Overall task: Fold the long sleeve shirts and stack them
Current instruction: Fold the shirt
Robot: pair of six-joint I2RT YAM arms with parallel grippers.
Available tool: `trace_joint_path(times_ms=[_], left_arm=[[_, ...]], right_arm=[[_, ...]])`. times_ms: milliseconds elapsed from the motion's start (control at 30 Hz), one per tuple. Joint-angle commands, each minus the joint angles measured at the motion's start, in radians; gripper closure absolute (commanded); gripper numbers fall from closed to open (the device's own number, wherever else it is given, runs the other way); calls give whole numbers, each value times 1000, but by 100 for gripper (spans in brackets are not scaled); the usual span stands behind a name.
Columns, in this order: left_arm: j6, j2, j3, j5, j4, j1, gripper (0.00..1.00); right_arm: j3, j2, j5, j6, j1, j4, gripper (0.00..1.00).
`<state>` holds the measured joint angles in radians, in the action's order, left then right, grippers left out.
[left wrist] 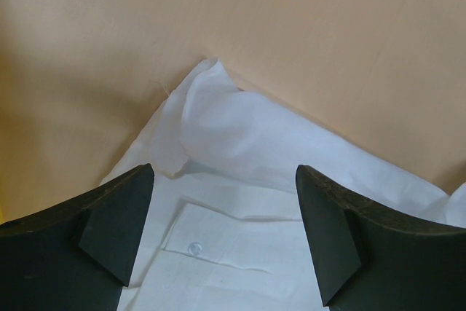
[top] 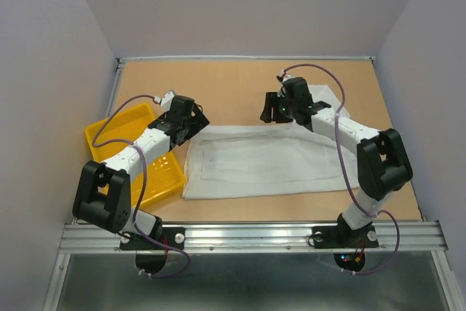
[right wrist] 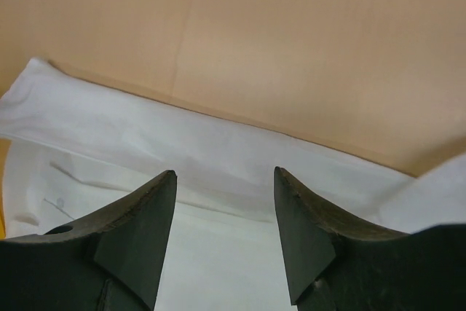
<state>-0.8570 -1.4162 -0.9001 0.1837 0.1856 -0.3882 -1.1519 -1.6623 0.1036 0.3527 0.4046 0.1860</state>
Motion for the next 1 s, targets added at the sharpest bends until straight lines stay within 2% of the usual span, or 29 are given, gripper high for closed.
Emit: trace_joint_path(times_ms=[0, 167, 433, 700, 967], left_arm=[[-22, 29, 6, 2, -66, 6, 10], [-25, 36, 20, 5, -74, 6, 9], [-45, 34, 63, -6, -92, 6, 9], [-62, 28, 95, -13, -95, 6, 10], [-48, -29, 56, -36, -89, 6, 21]], right_arm=[[-115, -100, -42, -75, 63, -26, 39], [-128, -169, -56, -84, 148, -26, 42], [47, -131, -100, -72, 244, -26, 46], [167, -85, -100, -32, 266, -40, 48], [181, -88, -140, -18, 267, -63, 48]])
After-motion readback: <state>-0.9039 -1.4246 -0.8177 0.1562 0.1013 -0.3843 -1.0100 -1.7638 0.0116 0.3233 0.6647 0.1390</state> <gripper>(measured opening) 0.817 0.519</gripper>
